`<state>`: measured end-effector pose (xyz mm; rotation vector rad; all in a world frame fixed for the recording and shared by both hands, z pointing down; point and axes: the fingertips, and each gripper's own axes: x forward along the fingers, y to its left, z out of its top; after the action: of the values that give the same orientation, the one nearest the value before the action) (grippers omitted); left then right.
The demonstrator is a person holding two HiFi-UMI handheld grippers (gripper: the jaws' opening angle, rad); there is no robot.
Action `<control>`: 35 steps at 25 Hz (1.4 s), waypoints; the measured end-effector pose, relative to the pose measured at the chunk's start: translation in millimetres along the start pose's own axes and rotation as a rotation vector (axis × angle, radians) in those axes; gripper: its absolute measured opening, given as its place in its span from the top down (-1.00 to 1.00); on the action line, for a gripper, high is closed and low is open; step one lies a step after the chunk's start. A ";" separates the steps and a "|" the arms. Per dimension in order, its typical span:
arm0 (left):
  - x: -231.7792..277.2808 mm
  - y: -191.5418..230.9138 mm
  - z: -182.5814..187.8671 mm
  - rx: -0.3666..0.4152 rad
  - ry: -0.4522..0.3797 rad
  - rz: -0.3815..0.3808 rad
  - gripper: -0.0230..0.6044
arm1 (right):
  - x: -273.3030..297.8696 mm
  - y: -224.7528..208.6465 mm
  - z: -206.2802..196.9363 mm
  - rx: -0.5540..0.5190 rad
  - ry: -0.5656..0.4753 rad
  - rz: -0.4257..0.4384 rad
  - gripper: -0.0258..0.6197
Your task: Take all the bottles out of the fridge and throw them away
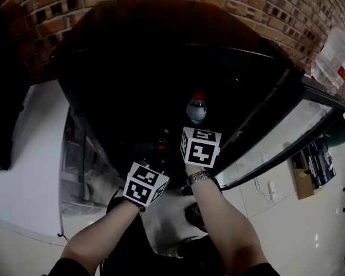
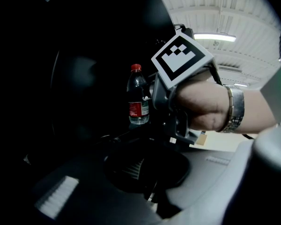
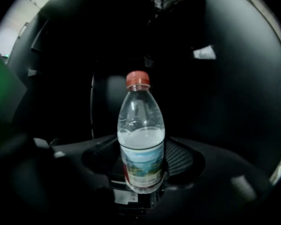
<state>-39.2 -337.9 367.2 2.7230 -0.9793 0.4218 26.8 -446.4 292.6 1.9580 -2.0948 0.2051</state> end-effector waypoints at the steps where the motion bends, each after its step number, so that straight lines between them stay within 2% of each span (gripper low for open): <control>1: -0.1 -1.4 -1.2 0.001 0.004 0.000 0.91 | -1.9 0.4 -0.5 0.002 -0.002 0.007 0.01; 11: -17.1 -24.0 7.5 0.027 0.002 0.025 0.91 | -35.8 6.6 -5.8 0.008 -0.005 0.076 0.04; 21: -57.0 -72.5 6.2 0.043 -0.023 0.062 0.91 | -113.3 18.2 -1.5 -0.012 -0.063 0.135 0.04; 28: -86.7 -128.0 -5.6 0.037 -0.045 0.070 0.91 | -184.2 14.4 -24.8 -0.033 -0.062 0.156 0.04; 35: -119.0 -180.0 -23.8 0.035 -0.056 0.093 0.92 | -249.5 1.4 -65.9 -0.035 -0.035 0.168 0.04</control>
<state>-15.0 -125.4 330.3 2.7416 -1.1273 0.3839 45.1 -189.1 283.9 1.7787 -2.2705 0.1665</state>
